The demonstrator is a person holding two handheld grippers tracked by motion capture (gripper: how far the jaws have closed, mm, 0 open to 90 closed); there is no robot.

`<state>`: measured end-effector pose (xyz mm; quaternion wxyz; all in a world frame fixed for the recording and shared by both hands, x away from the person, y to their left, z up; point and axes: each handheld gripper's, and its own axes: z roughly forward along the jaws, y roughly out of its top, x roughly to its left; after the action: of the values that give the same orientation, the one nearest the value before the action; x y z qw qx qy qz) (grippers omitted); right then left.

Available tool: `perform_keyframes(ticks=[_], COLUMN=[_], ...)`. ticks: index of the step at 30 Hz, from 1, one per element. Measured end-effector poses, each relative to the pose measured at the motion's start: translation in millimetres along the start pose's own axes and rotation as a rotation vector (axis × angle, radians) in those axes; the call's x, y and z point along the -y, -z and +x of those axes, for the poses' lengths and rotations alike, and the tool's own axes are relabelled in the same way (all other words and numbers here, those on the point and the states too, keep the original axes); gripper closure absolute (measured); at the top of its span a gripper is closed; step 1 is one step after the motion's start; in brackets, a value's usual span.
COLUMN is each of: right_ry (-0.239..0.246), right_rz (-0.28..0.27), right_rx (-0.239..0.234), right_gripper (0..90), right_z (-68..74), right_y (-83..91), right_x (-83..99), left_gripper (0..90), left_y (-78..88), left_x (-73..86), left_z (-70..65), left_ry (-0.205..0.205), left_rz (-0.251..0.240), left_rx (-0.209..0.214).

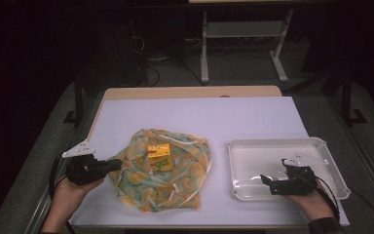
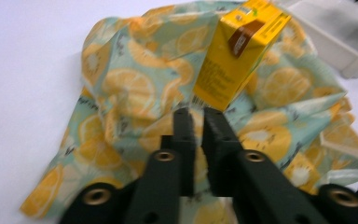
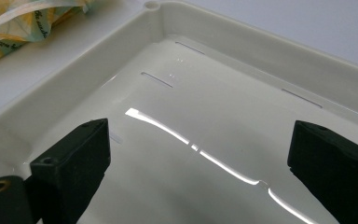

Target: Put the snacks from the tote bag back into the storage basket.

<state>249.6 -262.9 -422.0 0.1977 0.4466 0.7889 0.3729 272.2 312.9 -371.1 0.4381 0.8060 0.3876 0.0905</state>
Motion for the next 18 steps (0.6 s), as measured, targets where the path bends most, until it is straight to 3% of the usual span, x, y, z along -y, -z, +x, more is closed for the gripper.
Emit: perform_keyframes(ticks=[2, 18], right_ry=[0.0, 0.007], right_rz=[0.001, 0.0], right_rx=[0.001, 0.013], right_gripper=[5.4, 5.6], right_z=[0.4, 1.5], right_y=[0.1, 1.1], right_x=[-0.1, 0.0], left_gripper=[89.8, 89.9], left_y=[-1.2, -28.9], left_x=[-2.9, -22.1], left_z=[-1.1, -15.0], left_ry=[-0.007, -0.062], left_rz=[-0.005, 0.01], left_rx=[0.006, 0.05])
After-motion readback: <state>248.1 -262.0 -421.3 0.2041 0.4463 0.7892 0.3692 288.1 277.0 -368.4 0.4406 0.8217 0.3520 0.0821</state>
